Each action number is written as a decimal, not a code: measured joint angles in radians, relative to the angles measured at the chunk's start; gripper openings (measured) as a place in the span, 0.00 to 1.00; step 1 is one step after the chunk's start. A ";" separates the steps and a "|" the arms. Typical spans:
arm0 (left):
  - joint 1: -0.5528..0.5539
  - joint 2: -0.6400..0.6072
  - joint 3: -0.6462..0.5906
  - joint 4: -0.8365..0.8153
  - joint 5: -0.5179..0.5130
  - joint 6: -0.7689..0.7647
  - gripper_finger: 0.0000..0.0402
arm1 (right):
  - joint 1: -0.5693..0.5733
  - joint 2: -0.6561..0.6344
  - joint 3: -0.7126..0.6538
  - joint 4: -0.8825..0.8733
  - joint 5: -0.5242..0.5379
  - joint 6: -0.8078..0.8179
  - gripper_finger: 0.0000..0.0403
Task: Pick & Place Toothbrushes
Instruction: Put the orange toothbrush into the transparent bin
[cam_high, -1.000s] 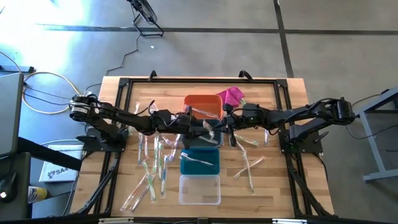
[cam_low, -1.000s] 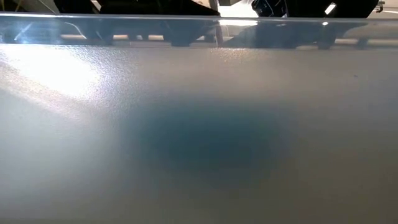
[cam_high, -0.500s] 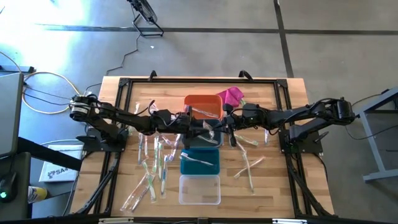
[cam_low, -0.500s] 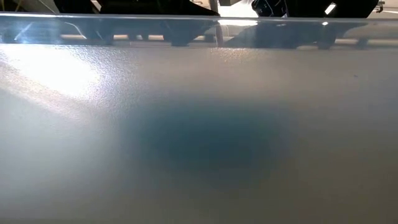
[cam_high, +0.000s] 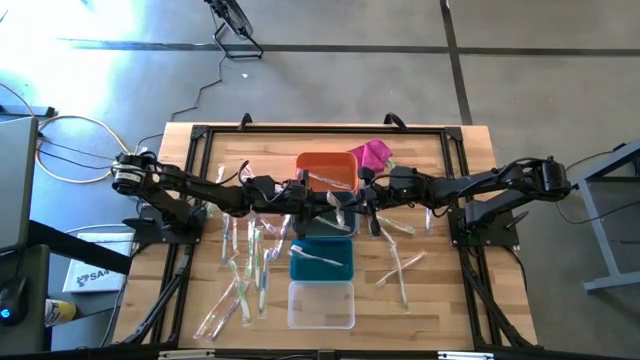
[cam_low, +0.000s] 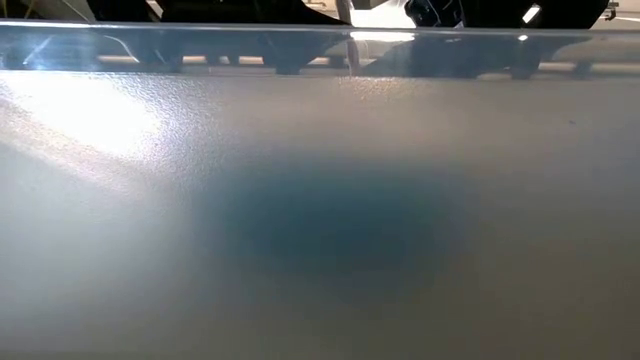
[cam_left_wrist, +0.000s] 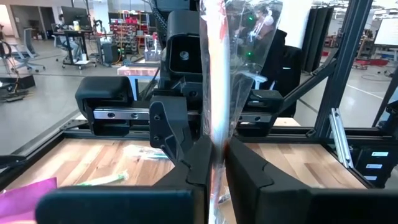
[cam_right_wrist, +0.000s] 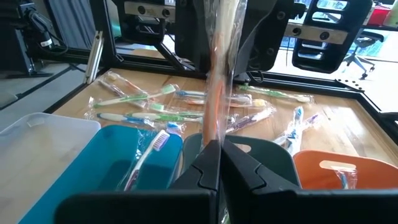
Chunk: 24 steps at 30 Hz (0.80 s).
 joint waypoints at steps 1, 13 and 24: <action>0.000 0.000 0.000 0.000 0.000 0.000 0.07 | 0.000 0.000 0.000 0.000 0.000 0.000 0.01; 0.000 -0.001 0.001 -0.003 0.007 -0.001 0.07 | 0.000 0.000 0.000 0.018 0.008 0.012 0.17; 0.000 -0.001 0.001 -0.052 0.006 -0.001 0.06 | 0.000 -0.140 0.000 -0.212 0.049 0.052 0.27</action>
